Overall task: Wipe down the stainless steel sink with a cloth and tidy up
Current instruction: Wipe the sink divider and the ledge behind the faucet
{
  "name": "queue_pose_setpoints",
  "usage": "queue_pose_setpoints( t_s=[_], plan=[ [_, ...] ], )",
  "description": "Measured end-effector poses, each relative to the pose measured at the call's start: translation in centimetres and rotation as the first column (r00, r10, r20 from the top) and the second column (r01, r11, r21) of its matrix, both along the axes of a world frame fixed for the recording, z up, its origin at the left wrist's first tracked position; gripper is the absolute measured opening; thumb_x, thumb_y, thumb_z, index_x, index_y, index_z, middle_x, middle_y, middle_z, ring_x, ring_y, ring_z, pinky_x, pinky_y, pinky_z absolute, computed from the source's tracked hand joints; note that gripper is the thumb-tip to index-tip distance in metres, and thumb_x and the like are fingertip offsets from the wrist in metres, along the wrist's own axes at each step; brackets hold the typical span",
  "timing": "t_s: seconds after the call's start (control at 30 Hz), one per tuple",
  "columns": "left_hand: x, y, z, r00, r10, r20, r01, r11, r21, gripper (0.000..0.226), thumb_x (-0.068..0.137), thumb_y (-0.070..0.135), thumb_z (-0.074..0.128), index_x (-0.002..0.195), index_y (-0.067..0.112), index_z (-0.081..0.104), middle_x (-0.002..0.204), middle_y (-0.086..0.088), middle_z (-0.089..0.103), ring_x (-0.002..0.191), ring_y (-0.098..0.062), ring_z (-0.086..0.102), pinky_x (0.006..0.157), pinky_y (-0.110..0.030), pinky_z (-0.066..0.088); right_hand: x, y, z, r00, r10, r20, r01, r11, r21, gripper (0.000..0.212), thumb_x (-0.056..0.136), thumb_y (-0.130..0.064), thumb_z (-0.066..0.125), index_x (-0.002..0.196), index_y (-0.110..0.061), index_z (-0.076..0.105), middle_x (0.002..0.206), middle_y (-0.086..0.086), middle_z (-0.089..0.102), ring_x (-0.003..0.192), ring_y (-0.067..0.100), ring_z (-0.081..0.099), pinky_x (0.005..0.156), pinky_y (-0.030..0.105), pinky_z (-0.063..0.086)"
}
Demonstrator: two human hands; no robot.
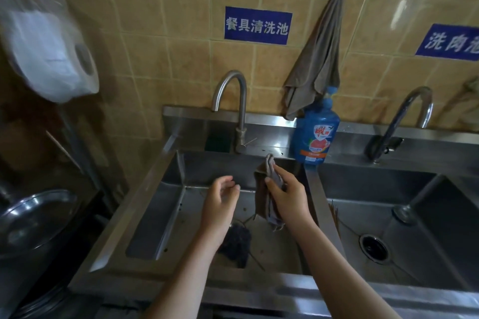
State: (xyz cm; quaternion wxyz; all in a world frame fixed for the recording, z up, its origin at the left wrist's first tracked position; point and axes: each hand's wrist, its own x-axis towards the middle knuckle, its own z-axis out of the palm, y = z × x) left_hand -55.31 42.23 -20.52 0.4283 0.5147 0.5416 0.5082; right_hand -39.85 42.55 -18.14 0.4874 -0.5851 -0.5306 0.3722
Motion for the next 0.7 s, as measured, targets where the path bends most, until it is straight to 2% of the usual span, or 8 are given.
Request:
queue_pose_setpoints(
  t_s=[0.07,0.17,0.33,0.43,0.6,0.7],
  plan=[
    [0.4,2.3,-0.3,1.000,-0.003,0.007,0.003,1.000,-0.010,0.023,0.090,0.026,0.054,0.112,0.029,0.050,0.106,0.016,0.056,0.097,0.007,0.052,0.069,-0.007,0.041,0.2,2.2,-0.8,1.000,-0.009,0.007,0.010,1.000,-0.015,0.041,0.091,-0.021,0.056,0.130,-0.027,0.047,0.118,0.003,0.058,0.103,0.014,0.060,0.092,0.040,0.051],
    [0.9,6.1,-1.0,1.000,-0.007,0.006,0.007,0.999,-0.039,0.020,0.090,0.023,0.055,0.108,0.030,0.051,0.106,0.011,0.057,0.097,0.003,0.053,0.071,-0.011,0.041,0.6,5.7,-2.1,1.000,-0.024,-0.013,0.023,0.999,-0.046,0.041,0.090,-0.023,0.056,0.130,-0.027,0.048,0.120,0.003,0.058,0.107,0.016,0.059,0.094,0.043,0.050],
    [1.6,11.7,-2.6,1.000,-0.027,0.002,0.027,0.995,-0.100,0.019,0.090,0.024,0.055,0.100,0.038,0.049,0.104,0.013,0.057,0.095,0.004,0.053,0.071,-0.013,0.039,1.5,11.0,-4.0,0.999,-0.053,-0.004,0.052,0.994,-0.092,0.038,0.090,-0.023,0.056,0.128,-0.027,0.050,0.117,0.001,0.060,0.101,0.010,0.060,0.090,0.035,0.051],
    [1.7,14.3,-3.7,0.999,-0.039,-0.002,0.038,0.992,-0.120,0.018,0.090,0.024,0.055,0.097,0.039,0.049,0.102,0.016,0.057,0.094,0.005,0.054,0.070,-0.012,0.039,1.7,13.2,-4.9,0.999,-0.054,-0.004,0.053,0.993,-0.102,0.035,0.091,-0.021,0.056,0.124,-0.030,0.051,0.114,0.000,0.061,0.102,0.010,0.060,0.091,0.035,0.051],
    [1.4,17.5,-5.9,0.998,-0.061,0.035,0.066,0.984,-0.165,0.018,0.089,0.024,0.056,0.096,0.040,0.051,0.103,0.015,0.058,0.093,0.005,0.055,0.070,-0.013,0.040,2.0,16.2,-5.9,0.996,-0.056,-0.071,0.045,0.989,-0.142,0.027,0.091,-0.020,0.055,0.104,-0.043,0.052,0.104,-0.005,0.063,0.097,0.008,0.063,0.088,0.036,0.053],
    [1.4,19.7,-7.2,0.996,-0.081,0.044,0.087,0.983,-0.164,0.020,0.089,0.022,0.056,0.096,0.039,0.051,0.104,0.014,0.058,0.089,0.010,0.056,0.070,-0.012,0.044,2.0,18.2,-6.5,0.992,-0.084,-0.099,0.067,0.983,-0.169,0.027,0.091,-0.018,0.055,0.114,-0.033,0.053,0.103,-0.005,0.064,0.095,0.008,0.064,0.086,0.033,0.053]
  ],
)
